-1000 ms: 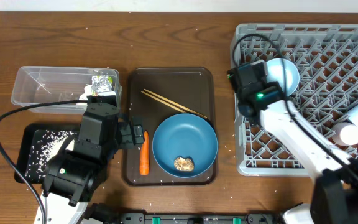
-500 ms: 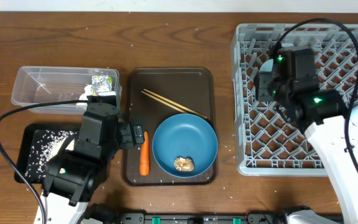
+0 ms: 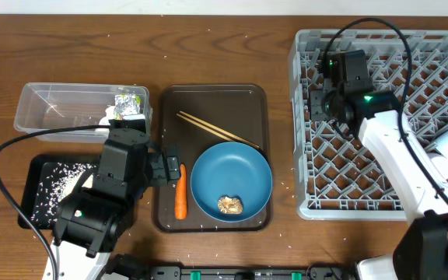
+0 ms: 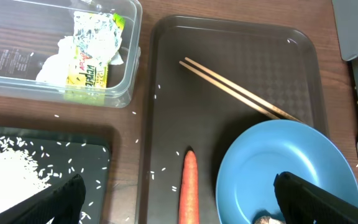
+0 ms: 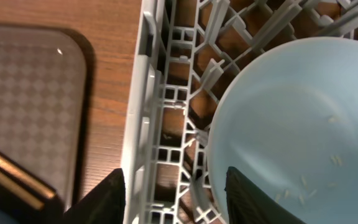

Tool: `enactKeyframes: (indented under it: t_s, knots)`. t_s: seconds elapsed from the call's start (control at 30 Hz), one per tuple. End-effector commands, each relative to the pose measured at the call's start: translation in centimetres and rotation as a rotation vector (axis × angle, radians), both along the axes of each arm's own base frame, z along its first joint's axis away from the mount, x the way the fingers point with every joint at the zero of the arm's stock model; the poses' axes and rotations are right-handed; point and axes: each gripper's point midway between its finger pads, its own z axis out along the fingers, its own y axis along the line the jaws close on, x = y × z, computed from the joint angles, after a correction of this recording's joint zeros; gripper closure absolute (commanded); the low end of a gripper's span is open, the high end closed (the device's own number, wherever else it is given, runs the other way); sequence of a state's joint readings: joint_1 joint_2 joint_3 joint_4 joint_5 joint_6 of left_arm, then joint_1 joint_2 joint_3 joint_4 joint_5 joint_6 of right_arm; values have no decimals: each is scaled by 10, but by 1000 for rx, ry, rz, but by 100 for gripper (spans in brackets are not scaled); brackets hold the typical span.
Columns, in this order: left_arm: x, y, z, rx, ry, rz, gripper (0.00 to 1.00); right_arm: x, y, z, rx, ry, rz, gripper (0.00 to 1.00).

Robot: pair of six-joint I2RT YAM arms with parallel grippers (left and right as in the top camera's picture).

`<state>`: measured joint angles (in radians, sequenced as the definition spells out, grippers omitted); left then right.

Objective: Sort waste into correct bins and load items into the dishwasher rack
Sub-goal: 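Lower the light-blue bowl into the rack's back row with the right gripper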

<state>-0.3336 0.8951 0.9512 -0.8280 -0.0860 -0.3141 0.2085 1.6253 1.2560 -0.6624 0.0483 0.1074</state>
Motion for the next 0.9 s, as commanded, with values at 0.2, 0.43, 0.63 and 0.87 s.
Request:
enactKeyframes:
  t_s: [0.2,0.43,0.63,0.87]
  knots:
    - [1,3,3,10,-10,9,2,6,-12,-25,-71,46,-13,85]
    - [1,3,3,10,-10,9,2,14,-24,-7,-46,-5,-95,99]
    - [1,3,3,10,-10,9,2,13,-28,11,-29,-42,-114,99]
    - [1,3,3,10,-10,9,2,2,-30,25,-33,-49,-116,64]
